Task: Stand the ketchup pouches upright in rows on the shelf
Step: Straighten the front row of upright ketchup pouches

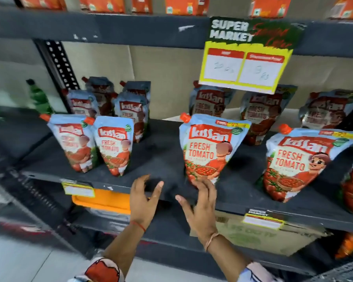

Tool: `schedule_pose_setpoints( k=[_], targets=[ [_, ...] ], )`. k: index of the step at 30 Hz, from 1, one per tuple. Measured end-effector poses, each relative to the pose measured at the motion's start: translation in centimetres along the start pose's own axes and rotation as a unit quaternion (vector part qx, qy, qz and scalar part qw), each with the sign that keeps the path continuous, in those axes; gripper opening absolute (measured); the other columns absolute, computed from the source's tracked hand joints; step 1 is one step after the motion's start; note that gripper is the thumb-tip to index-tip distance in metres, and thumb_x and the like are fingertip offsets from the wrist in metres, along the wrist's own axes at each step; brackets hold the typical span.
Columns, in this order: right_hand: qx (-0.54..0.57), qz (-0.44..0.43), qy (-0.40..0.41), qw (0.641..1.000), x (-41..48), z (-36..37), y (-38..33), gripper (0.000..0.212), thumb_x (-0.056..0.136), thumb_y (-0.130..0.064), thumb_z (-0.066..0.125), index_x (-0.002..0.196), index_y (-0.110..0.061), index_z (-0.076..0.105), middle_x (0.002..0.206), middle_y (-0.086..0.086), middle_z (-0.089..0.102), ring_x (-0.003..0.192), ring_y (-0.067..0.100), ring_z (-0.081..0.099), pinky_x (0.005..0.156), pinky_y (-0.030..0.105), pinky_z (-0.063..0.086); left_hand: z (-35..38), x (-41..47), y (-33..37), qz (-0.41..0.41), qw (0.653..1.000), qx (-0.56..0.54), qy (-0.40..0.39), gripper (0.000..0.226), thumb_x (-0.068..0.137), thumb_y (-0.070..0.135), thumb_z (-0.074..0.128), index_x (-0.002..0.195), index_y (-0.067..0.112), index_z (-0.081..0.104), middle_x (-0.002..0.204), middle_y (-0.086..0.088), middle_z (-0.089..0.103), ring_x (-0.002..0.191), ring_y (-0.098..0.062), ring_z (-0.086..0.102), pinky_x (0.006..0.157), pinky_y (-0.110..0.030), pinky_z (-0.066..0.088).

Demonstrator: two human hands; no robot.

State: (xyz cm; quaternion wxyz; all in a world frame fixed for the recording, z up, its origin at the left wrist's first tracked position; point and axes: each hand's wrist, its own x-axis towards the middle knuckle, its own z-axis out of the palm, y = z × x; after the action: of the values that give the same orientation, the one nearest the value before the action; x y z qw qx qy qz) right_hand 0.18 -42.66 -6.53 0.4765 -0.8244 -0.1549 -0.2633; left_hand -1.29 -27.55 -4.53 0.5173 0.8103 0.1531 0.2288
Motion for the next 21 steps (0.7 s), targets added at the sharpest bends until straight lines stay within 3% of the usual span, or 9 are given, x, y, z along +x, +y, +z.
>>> schedule_pose_setpoints(
  k=[2, 6, 11, 15, 21],
  targets=[
    [0.027, -0.015, -0.046, 0.998, 0.7, 1.7, -1.6, 0.050, 0.080, -0.055, 0.053, 0.117, -0.022, 0.042, 0.124, -0.004, 0.034, 0.120, 0.007, 0.035, 0.105, 0.024, 0.034, -2.3, 0.7, -1.0, -0.011, 0.999, 0.005, 0.031, 0.051, 0.074, 0.042, 0.065, 0.111, 0.008, 0.055, 0.110, -0.008, 0.058, 0.106, -0.027, 0.055, 0.091, -0.036, 0.045],
    [0.097, 0.037, -0.160, 0.982, 2.6, 5.3, -3.8, 0.064, 0.075, -0.055, 0.061, 0.125, -0.022, 0.038, 0.131, 0.000, 0.042, 0.122, 0.014, 0.045, 0.103, 0.035, 0.042, -7.3, 3.2, -2.8, -0.045, 0.996, -0.018, 0.075, 0.048, 0.078, 0.031, 0.067, 0.119, 0.010, 0.052, 0.123, -0.015, 0.057, 0.116, -0.031, 0.052, 0.090, -0.038, 0.044],
    [0.179, 0.151, -0.288, 0.929, 5.7, 10.2, -5.9, 0.097, 0.067, -0.021, 0.078, 0.142, -0.019, 0.017, 0.139, -0.013, 0.025, 0.130, 0.004, 0.029, 0.109, 0.029, 0.030, -11.6, 7.2, -4.3, -0.056, 0.998, -0.010, 0.004, 0.066, 0.079, 0.023, 0.067, 0.135, 0.008, 0.038, 0.143, -0.011, 0.043, 0.132, -0.026, 0.040, 0.104, -0.035, 0.036],
    [0.206, 0.186, -0.305, 0.911, 7.4, 14.1, -6.4, 0.101, 0.060, -0.013, 0.083, 0.138, -0.023, 0.019, 0.137, -0.011, 0.033, 0.132, 0.012, 0.032, 0.109, 0.035, 0.033, -12.6, 9.5, -4.9, -0.014, 0.994, 0.027, -0.106, 0.065, 0.079, 0.019, 0.066, 0.136, 0.009, 0.037, 0.140, -0.007, 0.048, 0.129, -0.021, 0.042, 0.100, -0.027, 0.036],
    [0.168, 0.231, -0.257, 0.923, 7.6, 17.5, -7.2, 0.082, 0.054, -0.011, 0.085, 0.118, -0.030, 0.037, 0.116, -0.003, 0.057, 0.115, 0.021, 0.054, 0.098, 0.044, 0.047, -12.5, 11.6, -6.1, 0.008, 0.987, 0.010, -0.161, 0.064, 0.079, 0.013, 0.065, 0.136, 0.014, 0.036, 0.136, -0.009, 0.052, 0.127, -0.024, 0.047, 0.106, -0.043, 0.041]
  ],
)
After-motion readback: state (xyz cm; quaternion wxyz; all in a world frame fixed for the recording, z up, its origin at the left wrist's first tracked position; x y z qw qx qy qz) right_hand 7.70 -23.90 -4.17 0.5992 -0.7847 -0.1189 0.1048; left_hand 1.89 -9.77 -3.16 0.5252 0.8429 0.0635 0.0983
